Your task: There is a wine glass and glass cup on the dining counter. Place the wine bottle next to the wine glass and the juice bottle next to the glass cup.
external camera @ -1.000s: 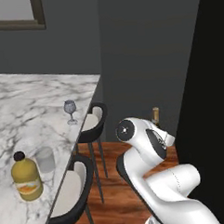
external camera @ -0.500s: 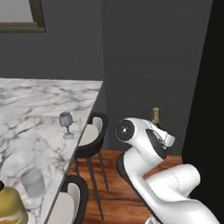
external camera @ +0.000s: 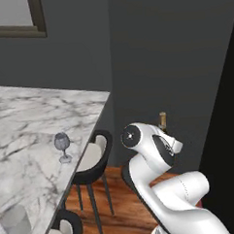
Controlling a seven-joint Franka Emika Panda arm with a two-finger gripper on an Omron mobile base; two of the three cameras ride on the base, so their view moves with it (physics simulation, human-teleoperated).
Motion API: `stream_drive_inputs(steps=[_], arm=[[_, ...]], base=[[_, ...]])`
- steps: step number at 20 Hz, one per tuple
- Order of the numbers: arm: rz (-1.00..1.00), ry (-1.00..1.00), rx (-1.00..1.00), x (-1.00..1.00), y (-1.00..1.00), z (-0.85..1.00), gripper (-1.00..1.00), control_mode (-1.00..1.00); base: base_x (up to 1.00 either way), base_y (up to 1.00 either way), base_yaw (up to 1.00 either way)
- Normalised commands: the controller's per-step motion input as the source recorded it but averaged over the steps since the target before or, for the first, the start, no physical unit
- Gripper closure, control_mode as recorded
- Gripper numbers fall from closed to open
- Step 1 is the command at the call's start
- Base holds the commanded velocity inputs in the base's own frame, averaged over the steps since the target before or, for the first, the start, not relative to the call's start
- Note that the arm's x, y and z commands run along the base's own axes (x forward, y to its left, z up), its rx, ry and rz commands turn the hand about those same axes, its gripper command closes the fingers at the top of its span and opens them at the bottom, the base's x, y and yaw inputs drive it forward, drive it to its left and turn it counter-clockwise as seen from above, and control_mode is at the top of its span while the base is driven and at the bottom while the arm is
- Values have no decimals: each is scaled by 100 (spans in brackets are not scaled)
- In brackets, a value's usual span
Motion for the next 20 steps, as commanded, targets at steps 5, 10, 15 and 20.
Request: stream_drive_inputs(steps=[5, 10, 15, 20], arm=[[0, 0, 0, 0, 0, 0, 100, 100], [0, 0, 0, 0, 0, 0, 100, 100], [0, 0, 0, 0, 0, 0, 100, 100], [0, 0, 0, 0, 0, 0, 100, 100]], base=[[48, -36, 21], [41, -21, 46], [29, -18, 61], [29, -23, 53]])
